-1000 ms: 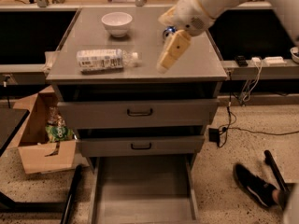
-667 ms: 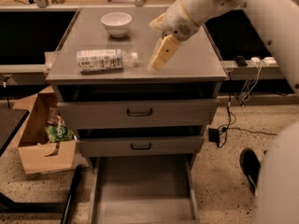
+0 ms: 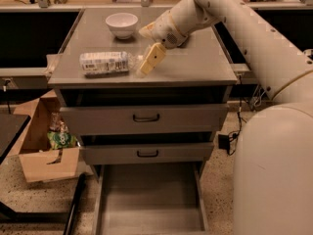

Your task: Place blue plastic bottle into bottom drawer

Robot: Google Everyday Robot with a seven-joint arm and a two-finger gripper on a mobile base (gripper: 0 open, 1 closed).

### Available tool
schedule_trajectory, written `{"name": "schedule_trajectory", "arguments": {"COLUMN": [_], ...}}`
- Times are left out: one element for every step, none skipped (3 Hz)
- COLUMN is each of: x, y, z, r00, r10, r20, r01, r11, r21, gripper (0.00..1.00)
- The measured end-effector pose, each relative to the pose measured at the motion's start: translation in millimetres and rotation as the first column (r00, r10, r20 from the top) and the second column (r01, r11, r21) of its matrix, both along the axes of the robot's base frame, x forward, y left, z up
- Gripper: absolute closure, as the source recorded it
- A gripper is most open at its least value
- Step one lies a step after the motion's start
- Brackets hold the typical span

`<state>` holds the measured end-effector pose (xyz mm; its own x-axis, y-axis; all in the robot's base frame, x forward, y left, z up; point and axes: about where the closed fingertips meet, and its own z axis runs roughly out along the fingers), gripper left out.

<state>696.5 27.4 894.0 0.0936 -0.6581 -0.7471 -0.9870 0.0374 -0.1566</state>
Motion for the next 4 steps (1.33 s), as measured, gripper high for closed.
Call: {"name": "schedule_trajectory", "arguments": {"x": [13.1,21.5,26.1,29.4], "y": [26.0,49.8,69.5,84.5], "z": [-0.3,0.7,-7.5,-27.6], "r00": [0.9996,0.9982,0.9952,0.9908], "r10": [0.024,0.048,0.068,0.074], "r20": [-0.015,-0.035,-0.070,-0.113], "r01": [-0.023,-0.047,-0.065,-0.073], "r11": [0.999,0.998,0.997,0.997], "r21": [0.026,0.042,0.045,0.006], "gripper": [0.00,0.00,0.00,0.03]}}
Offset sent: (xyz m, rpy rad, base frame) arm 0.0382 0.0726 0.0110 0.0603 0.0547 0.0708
